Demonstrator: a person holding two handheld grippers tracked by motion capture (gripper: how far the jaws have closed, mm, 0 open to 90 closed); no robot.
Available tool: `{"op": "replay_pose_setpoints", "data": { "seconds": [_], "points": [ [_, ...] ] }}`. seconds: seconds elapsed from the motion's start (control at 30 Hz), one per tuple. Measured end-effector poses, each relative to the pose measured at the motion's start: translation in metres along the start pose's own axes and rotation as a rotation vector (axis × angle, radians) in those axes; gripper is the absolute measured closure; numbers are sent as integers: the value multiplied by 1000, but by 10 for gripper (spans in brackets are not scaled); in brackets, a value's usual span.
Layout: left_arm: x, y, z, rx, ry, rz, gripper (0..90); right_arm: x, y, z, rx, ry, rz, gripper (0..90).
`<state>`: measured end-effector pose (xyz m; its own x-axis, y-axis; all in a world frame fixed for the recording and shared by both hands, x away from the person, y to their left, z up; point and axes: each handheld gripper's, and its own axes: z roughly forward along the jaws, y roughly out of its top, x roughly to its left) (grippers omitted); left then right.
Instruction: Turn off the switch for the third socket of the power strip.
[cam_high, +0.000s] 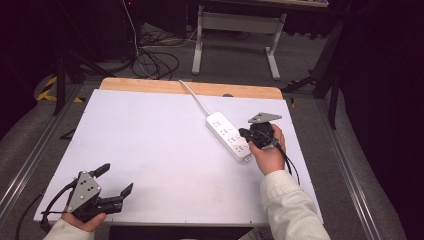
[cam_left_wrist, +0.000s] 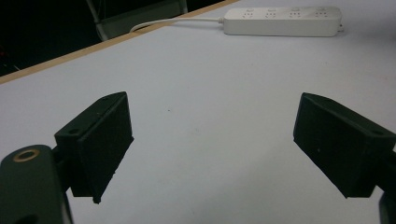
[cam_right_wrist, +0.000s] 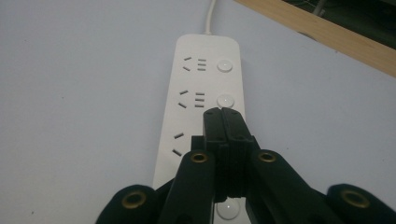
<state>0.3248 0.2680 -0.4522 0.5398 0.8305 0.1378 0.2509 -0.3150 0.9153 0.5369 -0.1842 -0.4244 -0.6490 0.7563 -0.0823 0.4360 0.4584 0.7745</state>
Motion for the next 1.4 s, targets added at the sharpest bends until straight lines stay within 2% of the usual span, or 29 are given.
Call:
{"op": "replay_pose_setpoints", "data": {
  "seconds": [0.23,0.6,0.87,1.4],
  "points": [
    [0,0,0,-2,0,-2,123,-6,-3,15,10,-16,34,900],
    [0,0,0,-2,-4,-2,124,-10,-7,30,34,-22,68,900],
    [0,0,0,-2,-6,0,124,-8,-9,35,54,-17,73,900],
    [0,0,0,0,-3,4,124,-6,-9,38,66,-35,46,900]
  ]
}}
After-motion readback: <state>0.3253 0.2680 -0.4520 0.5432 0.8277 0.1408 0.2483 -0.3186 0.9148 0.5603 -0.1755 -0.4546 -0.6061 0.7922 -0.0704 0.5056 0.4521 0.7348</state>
